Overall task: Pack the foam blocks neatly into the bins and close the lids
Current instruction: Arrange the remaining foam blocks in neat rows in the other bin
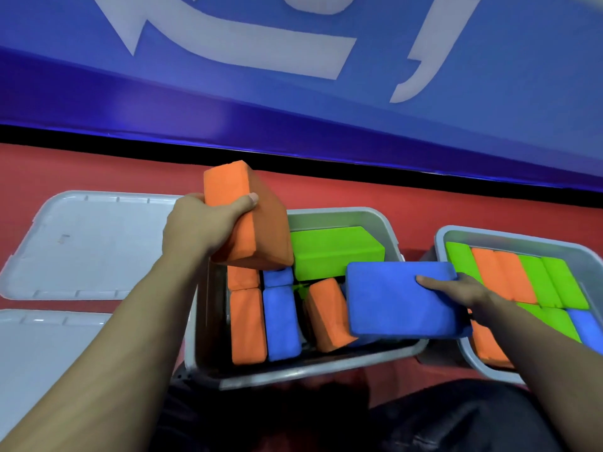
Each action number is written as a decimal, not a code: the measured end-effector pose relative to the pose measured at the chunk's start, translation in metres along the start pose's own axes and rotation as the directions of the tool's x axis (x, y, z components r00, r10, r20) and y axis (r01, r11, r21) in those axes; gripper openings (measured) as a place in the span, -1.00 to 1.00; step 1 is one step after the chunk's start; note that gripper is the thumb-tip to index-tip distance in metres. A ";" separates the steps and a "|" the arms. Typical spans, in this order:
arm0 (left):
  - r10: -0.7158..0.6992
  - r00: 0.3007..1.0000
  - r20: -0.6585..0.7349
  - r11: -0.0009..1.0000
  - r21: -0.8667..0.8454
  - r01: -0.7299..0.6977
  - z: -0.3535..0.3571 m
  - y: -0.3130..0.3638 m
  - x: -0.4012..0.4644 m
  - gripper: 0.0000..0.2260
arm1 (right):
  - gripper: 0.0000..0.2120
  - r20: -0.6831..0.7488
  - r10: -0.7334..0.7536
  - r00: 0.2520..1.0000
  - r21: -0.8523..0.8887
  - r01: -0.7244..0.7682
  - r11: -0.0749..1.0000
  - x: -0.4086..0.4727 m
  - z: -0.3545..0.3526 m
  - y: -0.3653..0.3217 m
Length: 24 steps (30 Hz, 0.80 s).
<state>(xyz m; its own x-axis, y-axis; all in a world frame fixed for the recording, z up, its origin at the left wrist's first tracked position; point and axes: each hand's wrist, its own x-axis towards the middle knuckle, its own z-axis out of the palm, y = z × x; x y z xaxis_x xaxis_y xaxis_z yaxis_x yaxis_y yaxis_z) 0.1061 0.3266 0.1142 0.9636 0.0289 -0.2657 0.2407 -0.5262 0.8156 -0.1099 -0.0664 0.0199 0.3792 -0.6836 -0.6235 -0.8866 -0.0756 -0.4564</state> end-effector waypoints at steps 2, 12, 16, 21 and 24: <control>-0.005 1.000 0.008 0.999 -0.048 0.005 -0.002 0.005 -0.002 -0.33 | -0.29 0.049 -0.053 0.997 0.052 0.050 0.997 -0.012 -0.007 -0.007; 0.009 0.997 -0.080 0.906 -0.420 -0.042 -0.025 0.026 -0.009 -0.54 | -0.45 0.328 -0.145 0.933 0.151 0.099 0.984 -0.057 0.055 -0.083; -0.039 0.995 -0.095 0.851 -0.525 -0.017 -0.033 0.021 -0.005 -0.59 | -0.44 0.525 -0.101 0.845 0.195 -0.004 0.981 -0.075 0.125 -0.113; -0.209 0.976 0.063 0.748 -0.633 0.200 -0.028 0.007 0.003 -0.58 | -0.42 0.685 0.012 0.729 -0.073 0.052 0.996 -0.088 0.208 -0.116; -0.268 0.953 0.139 0.748 -0.594 0.297 -0.017 -0.011 0.008 -0.46 | -0.31 0.716 0.097 0.691 -0.267 0.143 0.953 -0.082 0.222 -0.108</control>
<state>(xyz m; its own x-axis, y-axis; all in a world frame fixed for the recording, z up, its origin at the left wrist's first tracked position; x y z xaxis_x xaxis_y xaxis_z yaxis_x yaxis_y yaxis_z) 0.1130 0.3473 0.1115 0.8380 0.0509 -0.5433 0.5349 0.1203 0.8363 0.0139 0.1587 -0.0202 0.3658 0.0400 -0.9298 -0.8615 -0.3636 -0.3546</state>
